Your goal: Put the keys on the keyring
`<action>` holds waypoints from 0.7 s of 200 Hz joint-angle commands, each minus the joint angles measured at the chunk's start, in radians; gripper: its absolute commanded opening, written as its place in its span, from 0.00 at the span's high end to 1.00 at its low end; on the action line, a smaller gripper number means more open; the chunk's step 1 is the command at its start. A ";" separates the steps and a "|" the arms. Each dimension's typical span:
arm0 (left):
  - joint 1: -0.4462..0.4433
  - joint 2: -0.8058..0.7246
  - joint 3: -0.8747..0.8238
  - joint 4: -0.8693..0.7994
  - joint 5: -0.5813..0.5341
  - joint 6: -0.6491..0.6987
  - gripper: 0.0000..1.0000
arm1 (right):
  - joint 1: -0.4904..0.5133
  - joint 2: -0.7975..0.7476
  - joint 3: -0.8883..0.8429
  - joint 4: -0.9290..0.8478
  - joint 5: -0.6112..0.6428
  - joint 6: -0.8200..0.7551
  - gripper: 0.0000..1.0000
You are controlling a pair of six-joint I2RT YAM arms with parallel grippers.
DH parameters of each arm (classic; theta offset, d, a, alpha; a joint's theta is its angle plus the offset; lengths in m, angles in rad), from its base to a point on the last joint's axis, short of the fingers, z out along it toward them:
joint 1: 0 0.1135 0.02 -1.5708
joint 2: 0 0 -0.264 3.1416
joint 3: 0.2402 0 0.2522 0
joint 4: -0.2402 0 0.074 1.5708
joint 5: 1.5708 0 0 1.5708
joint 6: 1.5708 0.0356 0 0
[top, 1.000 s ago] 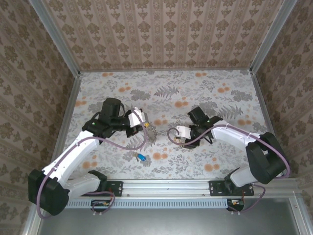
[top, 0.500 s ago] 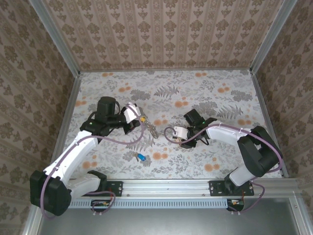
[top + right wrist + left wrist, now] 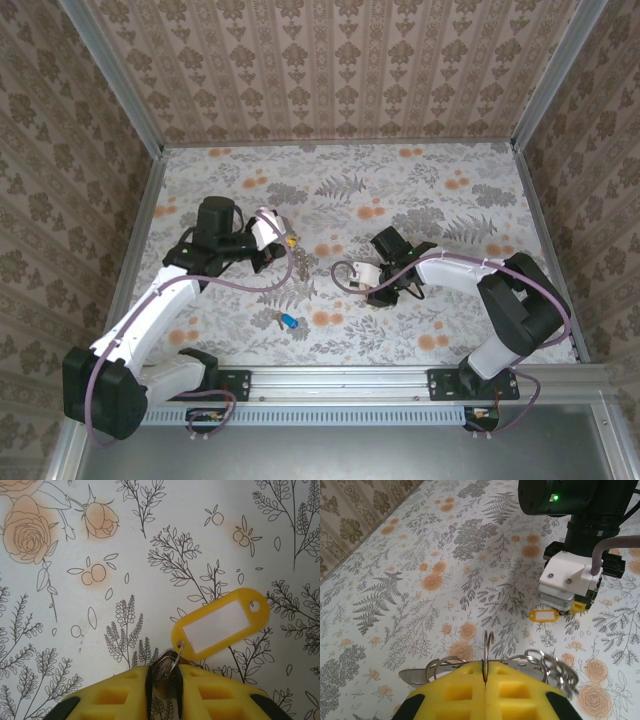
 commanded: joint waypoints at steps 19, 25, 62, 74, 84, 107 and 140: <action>0.007 -0.008 -0.008 0.008 0.040 -0.008 1.00 | 0.004 0.005 -0.003 0.035 0.012 0.033 0.76; 0.008 -0.007 -0.009 0.011 0.041 -0.012 1.00 | 0.005 0.003 -0.006 0.040 0.011 0.036 0.76; 0.007 -0.004 -0.011 0.029 0.049 -0.025 1.00 | 0.004 0.000 -0.013 0.061 -0.004 0.048 0.84; 0.008 -0.005 -0.012 0.030 0.050 -0.024 1.00 | 0.004 0.004 -0.013 0.057 -0.001 0.045 0.90; 0.009 -0.006 -0.013 0.031 0.049 -0.026 1.00 | 0.004 0.008 -0.011 0.050 -0.001 0.042 0.95; 0.011 -0.006 -0.009 0.027 0.049 -0.024 1.00 | 0.004 0.007 0.000 0.031 -0.011 0.028 1.00; 0.010 -0.009 -0.013 0.032 0.070 -0.005 1.00 | -0.001 -0.042 -0.001 0.037 -0.077 0.028 1.00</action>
